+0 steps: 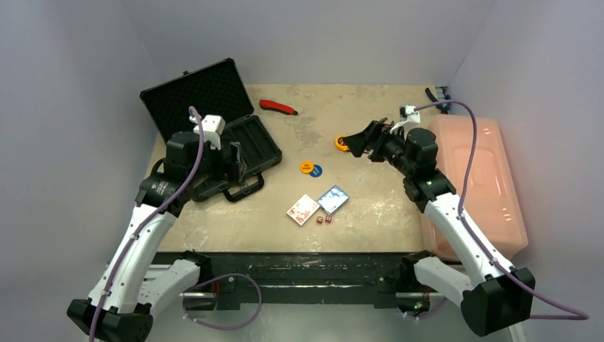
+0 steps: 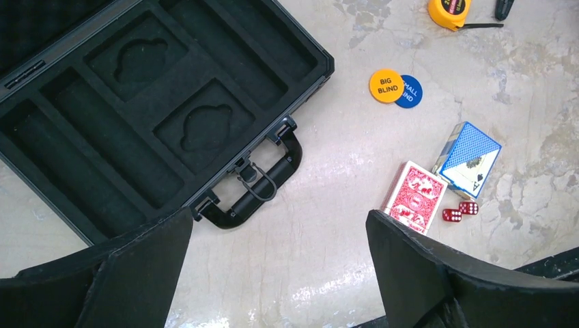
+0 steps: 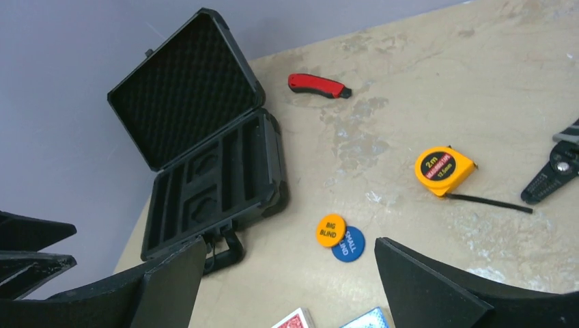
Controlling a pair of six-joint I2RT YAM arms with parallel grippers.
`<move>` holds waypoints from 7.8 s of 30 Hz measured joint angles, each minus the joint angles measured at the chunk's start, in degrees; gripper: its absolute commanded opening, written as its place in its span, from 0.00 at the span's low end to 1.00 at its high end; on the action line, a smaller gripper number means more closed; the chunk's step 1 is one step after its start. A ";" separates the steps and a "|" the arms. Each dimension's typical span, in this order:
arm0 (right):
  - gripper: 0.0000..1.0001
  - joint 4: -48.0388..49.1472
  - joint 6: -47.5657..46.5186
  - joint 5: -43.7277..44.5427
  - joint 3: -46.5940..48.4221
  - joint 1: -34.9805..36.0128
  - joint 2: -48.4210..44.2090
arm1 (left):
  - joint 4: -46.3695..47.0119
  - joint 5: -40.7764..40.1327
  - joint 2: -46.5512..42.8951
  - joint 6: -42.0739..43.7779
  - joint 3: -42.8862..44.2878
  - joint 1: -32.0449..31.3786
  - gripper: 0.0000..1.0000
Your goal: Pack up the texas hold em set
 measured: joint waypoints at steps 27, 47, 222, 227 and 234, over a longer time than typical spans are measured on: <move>0.99 -34.69 18.27 18.10 4.79 1.33 4.90 | -2.25 -0.42 -0.85 -1.11 -0.04 -0.61 0.99; 0.99 -28.11 5.31 20.46 2.60 2.29 5.25 | -1.75 4.94 12.98 1.09 0.57 -17.53 0.95; 0.99 -22.58 -3.02 10.71 -1.38 2.29 0.44 | 12.39 -5.51 48.22 56.61 17.73 9.57 0.00; 0.99 -22.58 -3.08 10.58 -1.38 2.29 0.44 | 12.98 -4.02 51.80 58.29 19.91 11.54 0.00; 0.99 -22.58 -3.10 10.16 -1.38 2.29 0.44 | 14.27 -2.75 53.53 61.77 19.93 11.63 0.00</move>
